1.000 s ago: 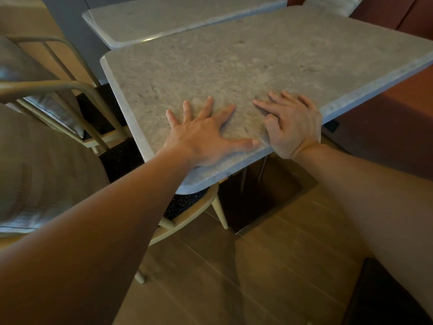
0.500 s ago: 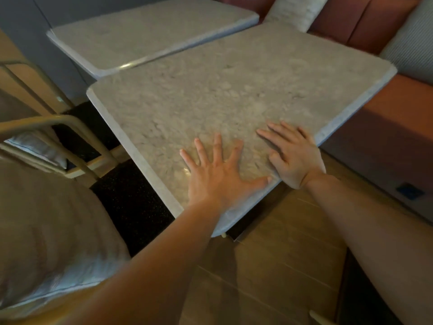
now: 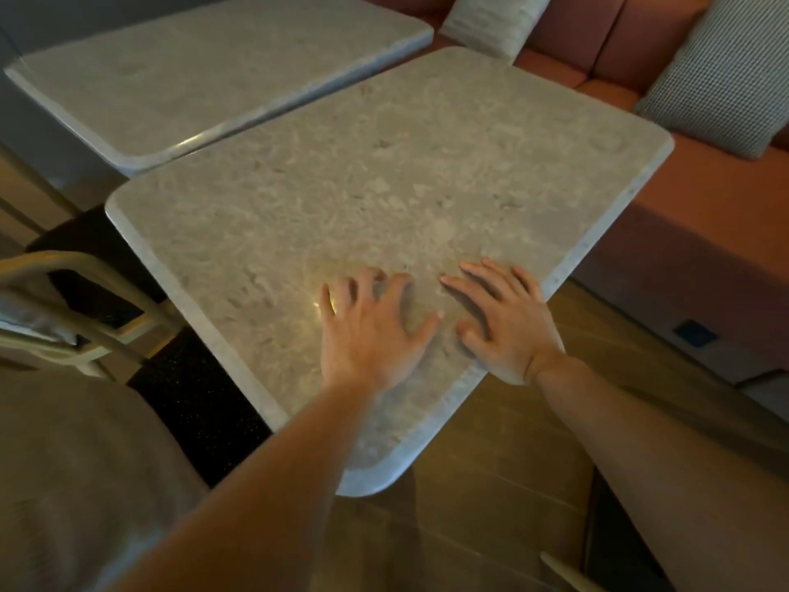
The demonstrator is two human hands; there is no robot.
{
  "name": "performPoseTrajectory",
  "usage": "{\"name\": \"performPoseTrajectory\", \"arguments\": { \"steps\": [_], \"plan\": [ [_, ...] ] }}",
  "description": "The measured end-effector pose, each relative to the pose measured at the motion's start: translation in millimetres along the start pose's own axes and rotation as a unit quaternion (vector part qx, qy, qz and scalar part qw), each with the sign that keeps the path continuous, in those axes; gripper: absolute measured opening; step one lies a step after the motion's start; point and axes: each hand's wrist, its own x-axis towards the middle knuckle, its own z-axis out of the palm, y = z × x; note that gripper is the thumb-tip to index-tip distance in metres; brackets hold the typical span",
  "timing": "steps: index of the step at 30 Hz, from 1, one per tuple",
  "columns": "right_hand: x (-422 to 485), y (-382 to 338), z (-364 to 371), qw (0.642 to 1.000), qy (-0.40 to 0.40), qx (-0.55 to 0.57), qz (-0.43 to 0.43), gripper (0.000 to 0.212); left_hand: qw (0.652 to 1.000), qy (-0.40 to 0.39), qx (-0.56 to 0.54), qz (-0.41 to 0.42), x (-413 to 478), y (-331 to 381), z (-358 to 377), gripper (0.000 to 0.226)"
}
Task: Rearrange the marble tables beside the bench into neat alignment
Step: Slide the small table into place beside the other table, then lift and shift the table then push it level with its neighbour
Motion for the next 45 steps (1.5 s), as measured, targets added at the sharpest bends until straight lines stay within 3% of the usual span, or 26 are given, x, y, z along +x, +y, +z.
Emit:
{"name": "performPoseTrajectory", "arguments": {
  "steps": [2, 4, 6, 8, 14, 19, 25, 35, 39, 42, 45],
  "plan": [
    [6, 3, -2, 1.000, 0.012, 0.029, -0.003, 0.073, 0.999, 0.008, -0.029, 0.018, 21, 0, -1, 0.062],
    [17, 8, -12, 0.989, 0.053, 0.138, 0.024, 0.072, 0.988, 0.035, -0.150, 0.010, 30, 2, -3, 0.060],
    [34, 12, -29, 0.961, 0.102, 0.258, 0.024, 0.073, 0.939, 0.108, -0.327, -0.010, 30, 2, -17, 0.053],
    [49, 17, -51, 0.938, 0.152, 0.311, 0.005, 0.073, 0.907, 0.166, -0.388, -0.010, 34, 3, -39, 0.044],
    [63, 38, -124, 0.910, 0.206, 0.361, -0.005, 0.073, 0.897, 0.146, -0.416, 0.013, 52, 39, -111, 0.054],
    [86, 52, -184, 0.914, 0.204, 0.350, -0.031, 0.076, 0.894, 0.137, -0.426, 0.023, 89, 80, -153, 0.053],
    [110, 65, -246, 0.923, 0.216, 0.316, -0.031, 0.077, 0.864, 0.138, -0.484, 0.032, 150, 100, -191, 0.055],
    [180, 81, -259, 0.907, 0.212, 0.361, -0.047, 0.072, 0.832, 0.179, -0.525, -0.020, 227, 101, -219, 0.055],
    [213, 119, -244, 0.887, 0.171, 0.427, -0.046, 0.070, 0.815, 0.196, -0.538, -0.095, 245, 117, -199, 0.055],
    [234, 143, -232, 0.851, 0.117, 0.511, -0.028, 0.072, 0.774, 0.226, -0.571, -0.156, 250, 134, -171, 0.054],
    [245, 160, -230, 0.825, 0.073, 0.559, -0.034, 0.073, 0.658, 0.246, -0.670, -0.241, 250, 157, -152, 0.055]
  ]
}}
